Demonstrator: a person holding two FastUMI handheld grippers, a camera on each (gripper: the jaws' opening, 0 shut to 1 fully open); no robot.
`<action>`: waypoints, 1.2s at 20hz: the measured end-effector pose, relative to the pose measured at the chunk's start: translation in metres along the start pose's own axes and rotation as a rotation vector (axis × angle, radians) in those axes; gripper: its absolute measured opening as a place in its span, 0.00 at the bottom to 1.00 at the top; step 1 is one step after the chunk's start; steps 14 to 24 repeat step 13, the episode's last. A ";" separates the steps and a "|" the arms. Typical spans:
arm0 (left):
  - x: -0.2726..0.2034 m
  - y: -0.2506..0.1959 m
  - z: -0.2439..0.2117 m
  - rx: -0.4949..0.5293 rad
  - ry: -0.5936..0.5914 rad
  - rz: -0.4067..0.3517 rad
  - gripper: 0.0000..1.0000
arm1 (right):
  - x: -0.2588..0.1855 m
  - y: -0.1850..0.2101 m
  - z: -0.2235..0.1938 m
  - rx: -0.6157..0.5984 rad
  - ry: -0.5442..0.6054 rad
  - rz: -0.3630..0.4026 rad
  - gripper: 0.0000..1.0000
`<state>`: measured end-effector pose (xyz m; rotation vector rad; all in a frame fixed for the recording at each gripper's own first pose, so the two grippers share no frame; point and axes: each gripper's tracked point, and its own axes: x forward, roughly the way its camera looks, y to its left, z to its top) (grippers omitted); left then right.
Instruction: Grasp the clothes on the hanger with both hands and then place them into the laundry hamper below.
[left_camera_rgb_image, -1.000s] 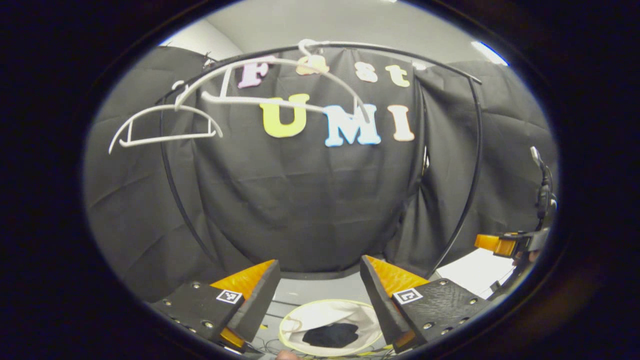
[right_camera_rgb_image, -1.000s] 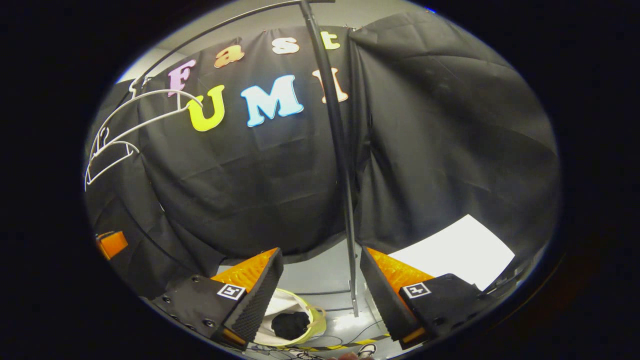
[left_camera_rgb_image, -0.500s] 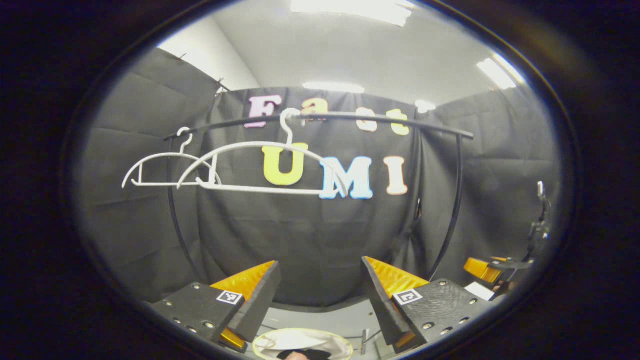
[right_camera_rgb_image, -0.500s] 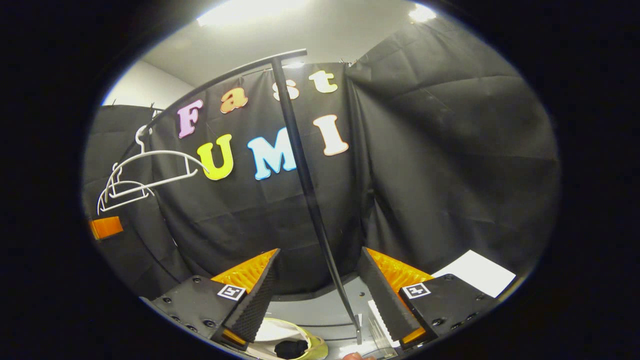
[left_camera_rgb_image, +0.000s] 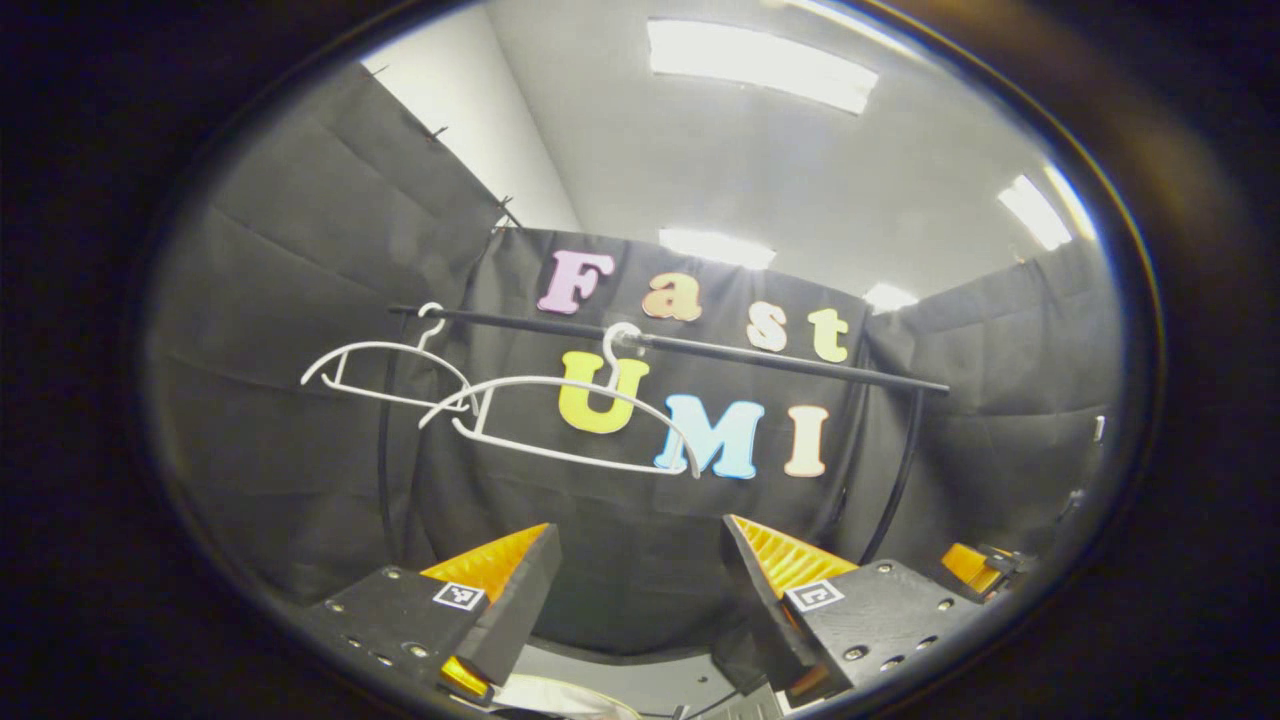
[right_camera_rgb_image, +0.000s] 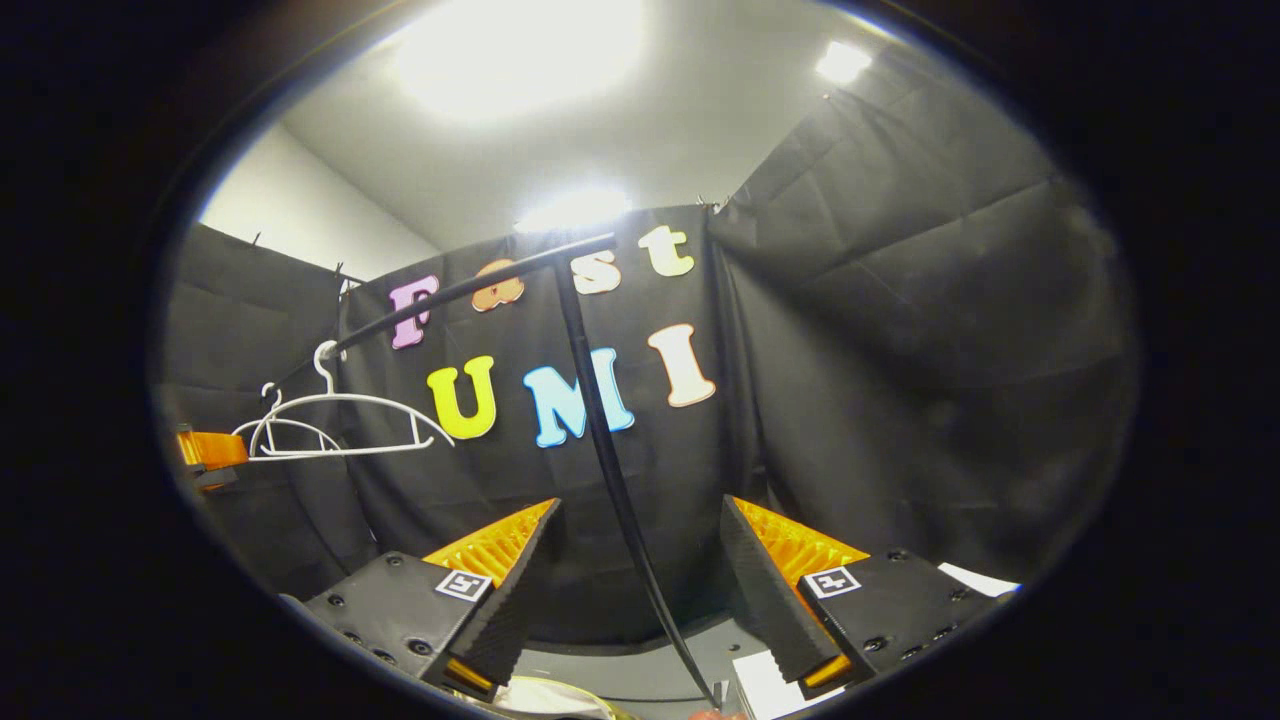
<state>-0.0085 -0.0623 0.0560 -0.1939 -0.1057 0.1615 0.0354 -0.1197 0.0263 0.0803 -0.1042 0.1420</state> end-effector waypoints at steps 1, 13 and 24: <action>-0.002 0.007 0.000 0.021 0.008 0.018 0.89 | -0.002 -0.003 0.005 -0.017 -0.028 -0.011 0.97; -0.007 0.040 -0.019 0.115 0.058 0.016 0.96 | 0.007 0.031 0.000 -0.044 -0.040 -0.050 0.92; -0.007 0.040 -0.019 0.115 0.058 0.016 0.96 | 0.007 0.031 0.000 -0.044 -0.040 -0.050 0.92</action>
